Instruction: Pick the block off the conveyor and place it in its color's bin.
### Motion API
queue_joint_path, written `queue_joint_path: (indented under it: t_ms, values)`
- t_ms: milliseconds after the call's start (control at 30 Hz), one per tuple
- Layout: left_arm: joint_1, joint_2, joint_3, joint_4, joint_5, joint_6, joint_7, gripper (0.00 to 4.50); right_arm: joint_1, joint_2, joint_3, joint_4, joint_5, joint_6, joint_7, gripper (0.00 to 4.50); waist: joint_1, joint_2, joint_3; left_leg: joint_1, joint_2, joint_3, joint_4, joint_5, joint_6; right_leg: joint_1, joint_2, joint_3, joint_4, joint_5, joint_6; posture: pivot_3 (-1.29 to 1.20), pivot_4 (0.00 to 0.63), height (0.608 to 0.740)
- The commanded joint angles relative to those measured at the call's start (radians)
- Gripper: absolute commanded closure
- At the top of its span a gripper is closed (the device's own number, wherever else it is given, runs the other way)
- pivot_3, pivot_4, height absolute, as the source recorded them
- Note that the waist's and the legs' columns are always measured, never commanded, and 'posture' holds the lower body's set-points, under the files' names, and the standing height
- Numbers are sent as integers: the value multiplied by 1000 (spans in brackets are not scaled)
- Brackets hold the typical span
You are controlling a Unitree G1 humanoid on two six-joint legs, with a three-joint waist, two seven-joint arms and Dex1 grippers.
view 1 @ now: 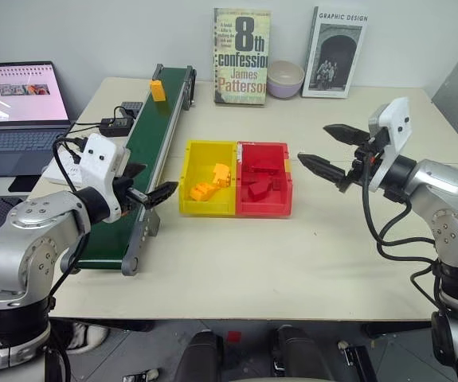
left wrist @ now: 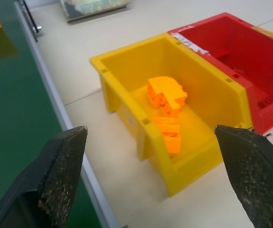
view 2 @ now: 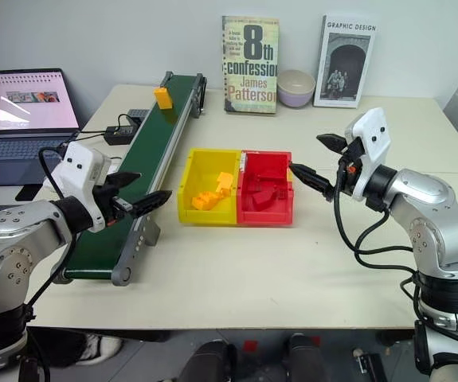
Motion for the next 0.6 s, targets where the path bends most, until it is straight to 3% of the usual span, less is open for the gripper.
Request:
queue_joint_path:
  t_ms: [33,233,600]
  values:
    - [24,-38,91,-54,26,-29,95,47,-37,-7,8,-14,50,-17,64,0,0,0,0,0,0,0,0,0,0,0,0,0,0,0,0,0,150,740]
    - [18,-150,143,-29,139,-83,318,47,-110,29,58,-11,127,-6,153,0,0,0,0,0,1,-2,0,0,0,0,-1,0,0,0,0,0,150,740]
    - [17,-297,123,-44,186,-132,448,47,-166,75,130,-15,132,-28,177,0,2,0,0,-1,0,-2,0,0,0,0,-3,0,0,0,0,0,150,740]
